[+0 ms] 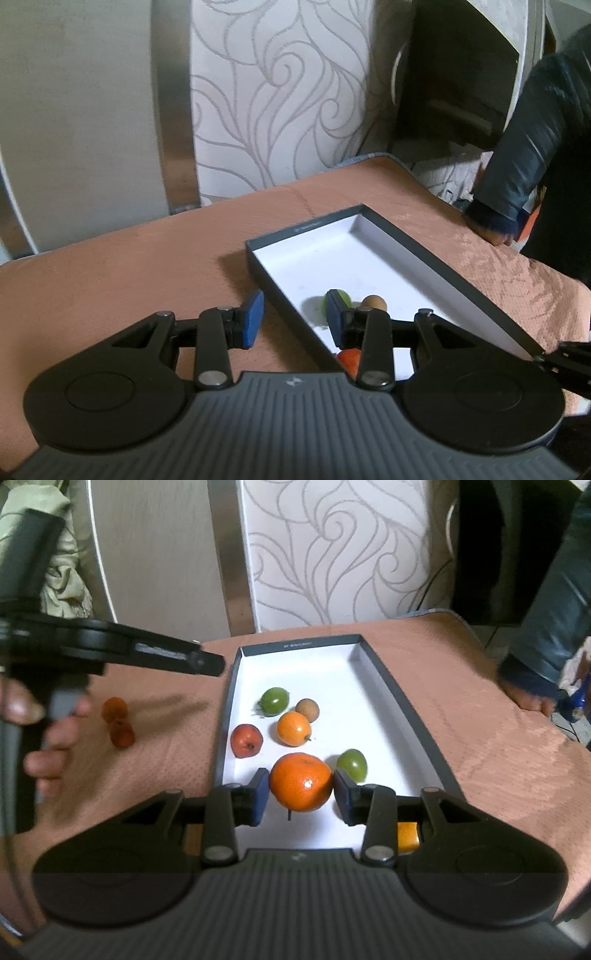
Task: Organize fruits
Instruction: 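Open the left tool to drop the green fruit into the box, then open the right tool to drop the tangerine into the box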
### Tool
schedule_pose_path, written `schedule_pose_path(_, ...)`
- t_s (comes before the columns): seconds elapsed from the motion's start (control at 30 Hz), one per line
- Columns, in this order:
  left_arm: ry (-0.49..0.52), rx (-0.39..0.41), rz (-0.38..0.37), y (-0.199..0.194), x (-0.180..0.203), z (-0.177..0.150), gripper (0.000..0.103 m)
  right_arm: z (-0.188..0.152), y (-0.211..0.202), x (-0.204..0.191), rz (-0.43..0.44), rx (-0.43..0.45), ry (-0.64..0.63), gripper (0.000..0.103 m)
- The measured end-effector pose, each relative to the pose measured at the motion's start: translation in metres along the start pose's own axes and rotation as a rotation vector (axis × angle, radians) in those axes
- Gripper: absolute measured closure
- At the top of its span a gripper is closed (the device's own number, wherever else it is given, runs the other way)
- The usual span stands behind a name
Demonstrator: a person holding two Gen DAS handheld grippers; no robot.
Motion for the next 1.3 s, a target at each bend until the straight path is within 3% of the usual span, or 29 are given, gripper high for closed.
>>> schedule_pose_path(0.4,-0.049,0.017,0.05,-0.039,-0.016,-0.014,0.06,0.008,0.033,0.005,0.007,-0.045,-0.021,0.062)
schedule_pose_path(0.9,-0.073,0.002,0.081,-0.067,-0.028,-0.039,0.06,0.015,0.039,0.009,-0.036,-0.03,-0.035,0.061)
schedule_pose_path(0.97,-0.08,-0.004,0.087,-0.07,-0.032,-0.043,0.06,0.014,0.036,0.009,-0.037,-0.016,-0.031,0.061)
schedule_pose_path(1.07,-0.089,-0.008,0.094,-0.074,-0.037,-0.048,0.06,0.015,0.028,0.007,-0.043,0.023,-0.032,0.053)
schedule_pose_path(1.3,-0.115,-0.016,0.121,-0.083,-0.055,-0.056,0.06,0.019,0.004,0.0,-0.042,0.089,-0.024,0.052)
Point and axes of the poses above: each gripper's, at about its wrist camera, not at the fingertips, and y roughly the way its jaws point, x to its right, z to its top, the point moved 1 cm from there along y, roughly the way its jaws point, and after that the axes turned 6 degrees about -y, right-handed, at the moved point
